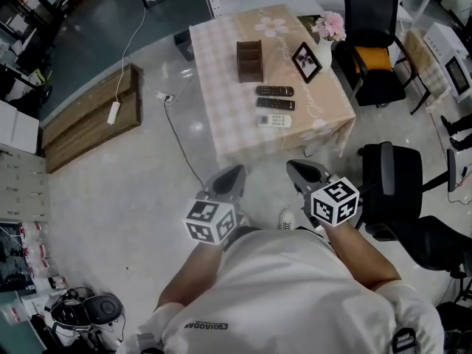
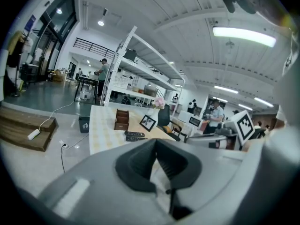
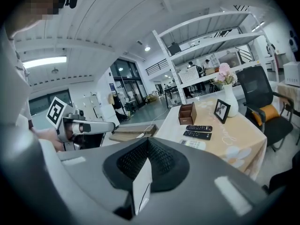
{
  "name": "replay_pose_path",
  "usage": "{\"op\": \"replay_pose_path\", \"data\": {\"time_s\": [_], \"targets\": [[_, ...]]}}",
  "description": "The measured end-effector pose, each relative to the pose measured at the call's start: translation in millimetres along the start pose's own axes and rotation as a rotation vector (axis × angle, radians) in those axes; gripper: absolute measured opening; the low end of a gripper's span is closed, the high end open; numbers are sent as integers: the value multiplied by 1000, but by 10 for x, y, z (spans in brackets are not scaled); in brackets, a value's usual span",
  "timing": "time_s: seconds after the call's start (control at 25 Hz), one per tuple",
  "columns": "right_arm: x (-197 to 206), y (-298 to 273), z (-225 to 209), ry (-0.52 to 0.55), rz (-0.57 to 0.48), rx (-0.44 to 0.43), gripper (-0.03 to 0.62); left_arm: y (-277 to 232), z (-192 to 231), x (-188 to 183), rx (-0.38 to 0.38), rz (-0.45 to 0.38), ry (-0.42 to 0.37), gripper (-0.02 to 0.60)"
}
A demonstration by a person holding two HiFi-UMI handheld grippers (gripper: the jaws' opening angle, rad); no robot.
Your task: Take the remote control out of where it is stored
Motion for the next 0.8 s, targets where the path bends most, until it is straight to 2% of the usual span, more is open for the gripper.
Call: {"op": "replay_pose_path", "data": {"time_s": [0.8], "targets": [[18,-83,20,-12,-3,10,5,33,91,-57,8,6,-18,3]]}}
Point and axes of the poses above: the fingertips, and each gripper's own axes: y backward along the fingers, z to its left, x out of its underside, the point moved 2 cm from there along y, backward along the fingers, and after that the axes turned 9 degrees about y, right-handed, at the moved point
